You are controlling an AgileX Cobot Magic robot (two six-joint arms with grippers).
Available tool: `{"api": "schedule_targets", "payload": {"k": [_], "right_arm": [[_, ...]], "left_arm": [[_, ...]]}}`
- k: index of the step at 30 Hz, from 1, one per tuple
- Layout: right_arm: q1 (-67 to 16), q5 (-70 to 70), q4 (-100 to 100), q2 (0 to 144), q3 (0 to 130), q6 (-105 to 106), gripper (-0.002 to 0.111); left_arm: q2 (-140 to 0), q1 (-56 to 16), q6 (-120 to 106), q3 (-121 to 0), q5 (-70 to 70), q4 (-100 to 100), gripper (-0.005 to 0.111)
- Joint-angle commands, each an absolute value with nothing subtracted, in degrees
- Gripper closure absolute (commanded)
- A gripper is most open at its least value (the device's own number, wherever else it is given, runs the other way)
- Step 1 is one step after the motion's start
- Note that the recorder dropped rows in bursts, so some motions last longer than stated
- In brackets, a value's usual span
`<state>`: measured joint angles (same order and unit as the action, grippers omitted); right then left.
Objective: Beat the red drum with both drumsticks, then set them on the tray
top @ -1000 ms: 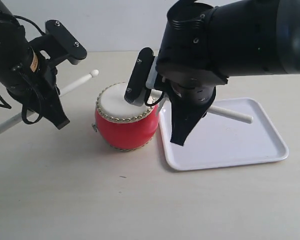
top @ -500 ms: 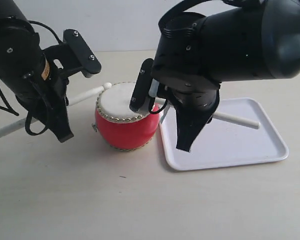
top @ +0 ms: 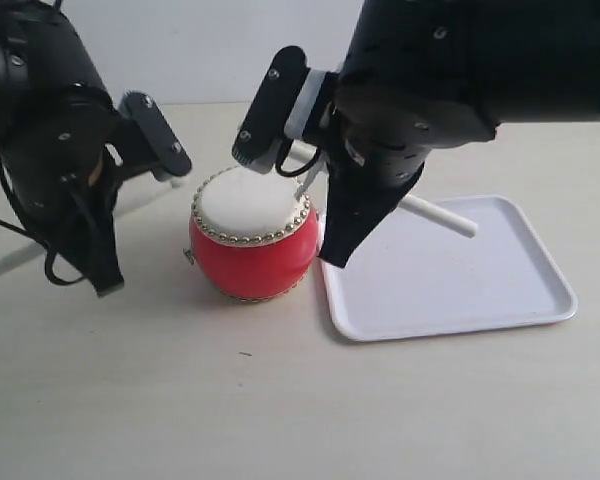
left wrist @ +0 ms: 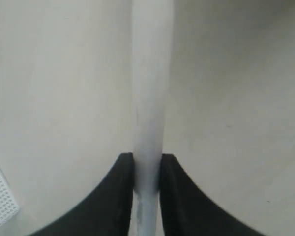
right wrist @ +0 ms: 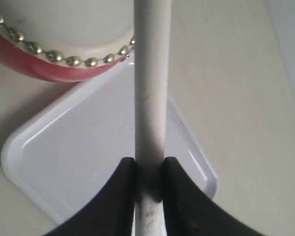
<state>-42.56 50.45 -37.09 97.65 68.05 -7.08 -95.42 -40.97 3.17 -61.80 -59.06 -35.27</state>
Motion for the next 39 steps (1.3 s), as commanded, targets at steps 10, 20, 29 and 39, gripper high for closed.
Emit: {"api": "schedule_targets", "payload": {"k": [10, 20, 29, 39], "right_arm": [[-42.59, 60.17, -39.95, 106.10, 68.41, -10.74, 0.108], [-42.59, 58.27, -39.61, 93.07, 68.41, -10.73, 0.108], [-42.59, 51.59, -35.77, 94.00, 68.41, -10.63, 0.108], [-42.59, 50.76, -33.07, 106.84, 68.41, -9.10, 0.108]], "left_arm": [[-88.71, -41.24, -1.44, -62.10, -52.60, -26.81, 0.107], [-102.49, -41.24, -1.82, -62.10, -52.05, -26.21, 0.107], [-96.56, -41.12, 0.84, -62.10, -45.81, -26.32, 0.107], [-84.14, -41.12, 0.00, -62.10, -46.96, -26.19, 0.107]]}}
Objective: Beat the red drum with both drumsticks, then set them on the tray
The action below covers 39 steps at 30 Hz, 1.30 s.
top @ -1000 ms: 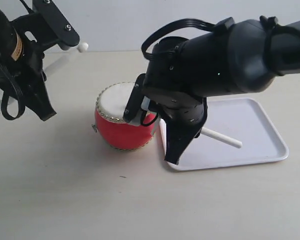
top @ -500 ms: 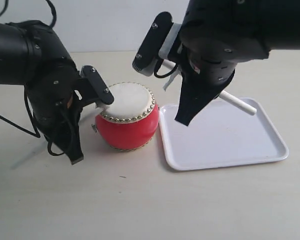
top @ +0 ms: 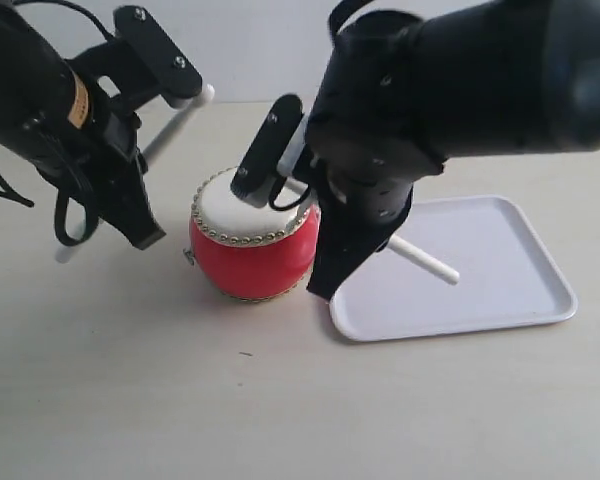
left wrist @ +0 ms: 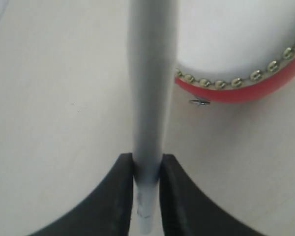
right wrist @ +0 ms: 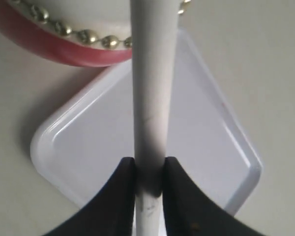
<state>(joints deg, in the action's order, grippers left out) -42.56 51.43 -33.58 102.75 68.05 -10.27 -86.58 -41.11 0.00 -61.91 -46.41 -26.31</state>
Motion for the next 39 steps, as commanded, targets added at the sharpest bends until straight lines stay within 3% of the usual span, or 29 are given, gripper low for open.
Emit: {"api": "schedule_targets", "payload": {"k": [1, 11, 19, 26, 34, 39], "right_arm": [[-42.59, 50.76, -33.07, 107.55, 68.41, -9.10, 0.108], [-42.59, 55.86, -35.14, 105.19, 68.41, -9.01, 0.108], [-42.59, 55.21, -35.52, 94.18, 68.41, -10.58, 0.108], [-42.59, 55.18, -33.71, 92.00, 68.41, -10.73, 0.108], [-42.26, 53.78, -33.32, 92.00, 68.41, -14.01, 0.108], [-37.73, 49.90, -32.84, 92.00, 68.41, -20.83, 0.108]], "left_arm": [[-83.86, -41.12, 0.00, -62.10, -47.42, -26.19, 0.107], [-86.58, -41.12, 0.00, -62.10, -48.16, -22.20, 0.107], [-100.22, -41.12, -1.47, -62.10, -41.94, -18.82, 0.107], [-107.82, -41.00, -2.60, -62.37, -48.05, -18.95, 0.107], [-103.70, -40.41, -1.28, -65.54, -47.49, -18.85, 0.107], [-97.77, -40.53, -1.28, -67.86, -46.44, -16.52, 0.107]]}}
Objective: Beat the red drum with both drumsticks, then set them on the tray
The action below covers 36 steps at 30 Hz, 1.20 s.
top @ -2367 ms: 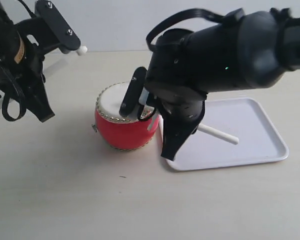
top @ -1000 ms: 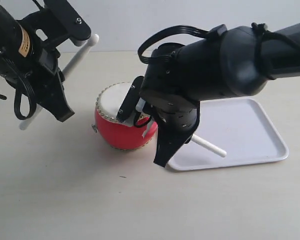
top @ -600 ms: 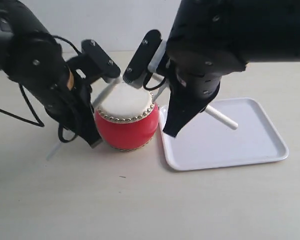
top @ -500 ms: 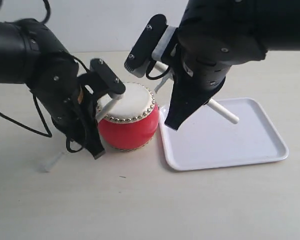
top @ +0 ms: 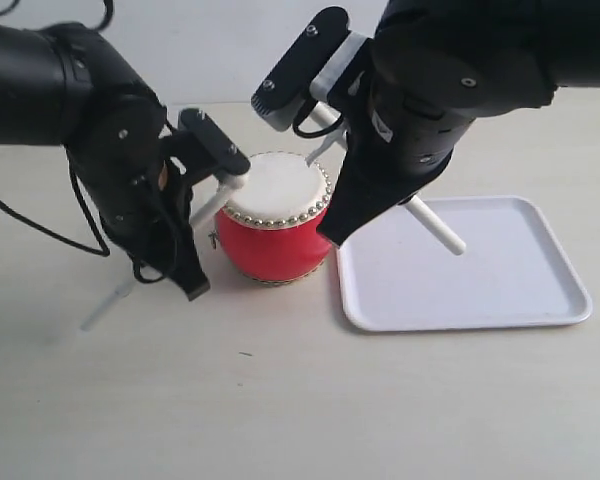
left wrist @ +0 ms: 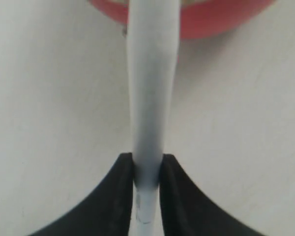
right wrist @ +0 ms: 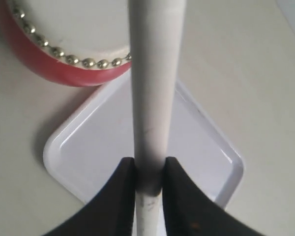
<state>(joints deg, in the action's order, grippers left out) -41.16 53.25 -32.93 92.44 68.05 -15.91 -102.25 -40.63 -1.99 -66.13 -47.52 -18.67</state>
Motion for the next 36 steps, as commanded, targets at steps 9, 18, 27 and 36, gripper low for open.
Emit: {"api": "schedule_targets", "payload": {"k": [9, 18, 27, 36], "right_arm": [[-26.15, 43.45, -15.05, 92.00, 68.41, -10.87, 0.108], [-19.21, 43.23, -8.18, 92.00, 68.41, -3.68, 0.108], [-17.17, 42.38, -5.91, 92.00, 68.41, 0.00, 0.108], [-17.17, 38.98, -5.91, 95.75, 68.41, 0.00, 0.108]], "left_arm": [[-91.16, -40.53, -16.34, -71.33, -38.45, 11.12, 0.107], [-93.42, -40.53, -43.77, -74.82, -36.49, 52.44, 0.107], [-100.98, -40.53, -56.23, -74.95, -35.45, 73.56, 0.107], [-109.68, -37.87, -56.77, -78.46, -37.54, 82.42, 0.107]]}}
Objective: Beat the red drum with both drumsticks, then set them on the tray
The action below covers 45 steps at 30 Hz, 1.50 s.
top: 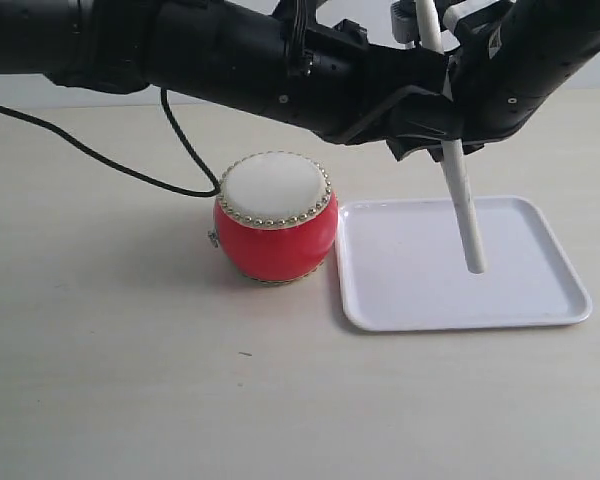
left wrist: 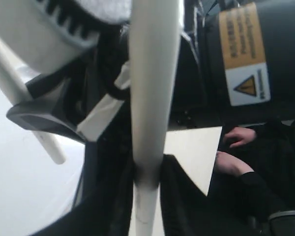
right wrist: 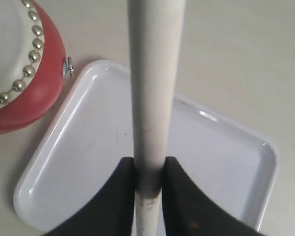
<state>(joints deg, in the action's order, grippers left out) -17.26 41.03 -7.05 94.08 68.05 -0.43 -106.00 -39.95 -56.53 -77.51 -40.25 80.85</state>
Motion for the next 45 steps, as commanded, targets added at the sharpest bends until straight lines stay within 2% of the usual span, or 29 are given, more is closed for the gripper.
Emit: {"api": "schedule_targets", "payload": {"k": [1, 10, 23, 29, 33, 45], "right_arm": [[-17.17, 38.51, -5.91, 96.49, 68.41, 0.00, 0.108], [-17.17, 36.10, -6.45, 103.01, 68.41, 0.00, 0.108], [-17.17, 33.05, -18.97, 106.15, 68.41, -5.50, 0.108], [-17.17, 35.85, -35.51, 111.89, 68.41, -21.61, 0.108], [-11.88, 34.61, -32.55, 112.44, 68.41, -24.38, 0.108], [-5.51, 28.50, -27.85, 113.01, 68.41, -25.60, 0.108]], "left_arm": [[-110.09, -37.75, -56.77, -78.86, -37.93, 82.69, 0.107], [-116.37, -37.68, -57.05, -83.00, -37.93, 83.65, 0.107], [-127.84, -37.68, -61.52, -86.65, -38.42, 98.68, 0.107], [-134.47, -37.89, -60.88, -90.19, -39.00, 97.96, 0.107], [-134.71, -37.89, -59.46, -90.19, -41.10, 94.83, 0.107], [-134.71, -37.89, -56.36, -90.19, -40.68, 90.36, 0.107]]}}
